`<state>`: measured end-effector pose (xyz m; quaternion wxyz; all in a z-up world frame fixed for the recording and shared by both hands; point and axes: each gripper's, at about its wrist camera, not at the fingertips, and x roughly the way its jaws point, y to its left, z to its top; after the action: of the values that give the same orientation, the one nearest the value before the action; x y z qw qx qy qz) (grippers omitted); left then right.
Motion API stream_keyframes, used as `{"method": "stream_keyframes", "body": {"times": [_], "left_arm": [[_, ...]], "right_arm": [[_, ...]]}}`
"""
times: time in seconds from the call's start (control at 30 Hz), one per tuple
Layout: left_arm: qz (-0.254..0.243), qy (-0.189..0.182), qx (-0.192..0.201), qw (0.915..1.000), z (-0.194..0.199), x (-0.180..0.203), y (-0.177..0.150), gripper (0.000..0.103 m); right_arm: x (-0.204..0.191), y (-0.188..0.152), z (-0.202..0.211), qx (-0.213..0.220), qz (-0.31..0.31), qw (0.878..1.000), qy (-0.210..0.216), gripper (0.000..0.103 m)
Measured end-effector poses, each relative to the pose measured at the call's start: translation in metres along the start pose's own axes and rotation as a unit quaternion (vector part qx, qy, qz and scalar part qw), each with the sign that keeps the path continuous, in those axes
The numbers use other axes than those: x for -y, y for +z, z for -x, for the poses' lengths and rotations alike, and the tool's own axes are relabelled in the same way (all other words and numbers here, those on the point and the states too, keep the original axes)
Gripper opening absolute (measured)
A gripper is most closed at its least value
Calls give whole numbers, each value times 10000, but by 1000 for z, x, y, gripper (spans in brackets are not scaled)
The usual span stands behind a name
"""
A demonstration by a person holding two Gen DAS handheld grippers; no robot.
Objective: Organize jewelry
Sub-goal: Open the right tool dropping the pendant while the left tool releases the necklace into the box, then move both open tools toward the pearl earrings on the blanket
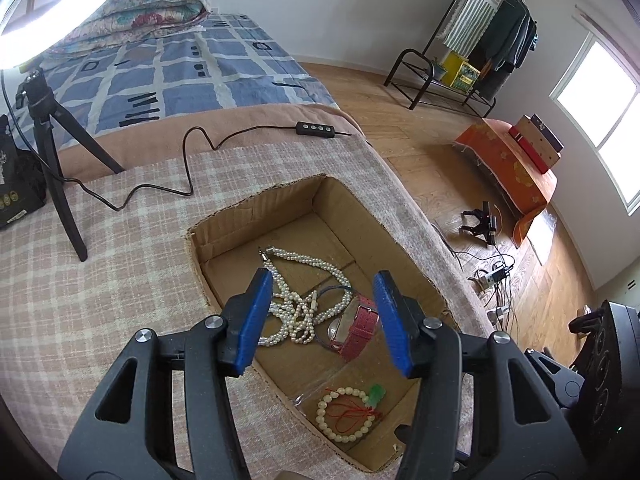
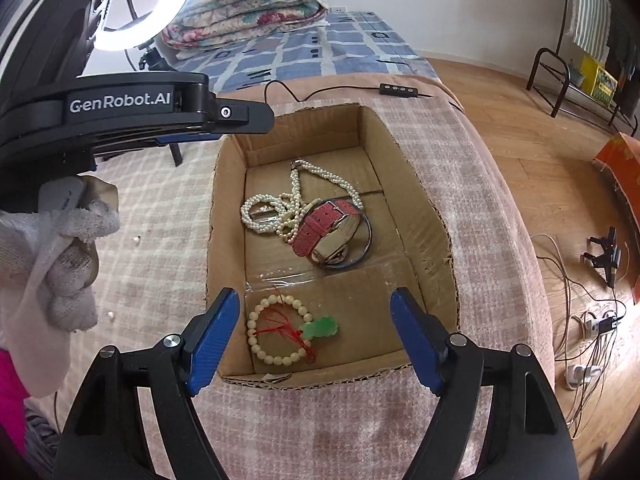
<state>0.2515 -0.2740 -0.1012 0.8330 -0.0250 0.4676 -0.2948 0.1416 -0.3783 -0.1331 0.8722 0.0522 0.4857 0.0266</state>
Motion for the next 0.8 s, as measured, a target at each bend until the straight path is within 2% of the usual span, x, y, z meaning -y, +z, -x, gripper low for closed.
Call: {"method": "stream_keyframes", "body": {"times": [0.2, 0.37, 0.57, 0.8], "left_arm": [[-69, 165, 96, 9998, 22, -11, -5, 53], [-9, 228, 306, 9993, 60, -33, -13, 53], [-241, 661, 527, 9961, 115, -57, -33, 54], [-284, 1025, 451, 9933, 158, -91, -69, 54]], "right_arm": [[-2, 2, 1, 53, -60, 10000, 43, 77], [-6, 7, 3, 141, -133, 9997, 171, 78], [-24, 11, 5, 326, 91, 9992, 229, 78], [-50, 12, 12, 643, 533, 9950, 554, 78]]}}
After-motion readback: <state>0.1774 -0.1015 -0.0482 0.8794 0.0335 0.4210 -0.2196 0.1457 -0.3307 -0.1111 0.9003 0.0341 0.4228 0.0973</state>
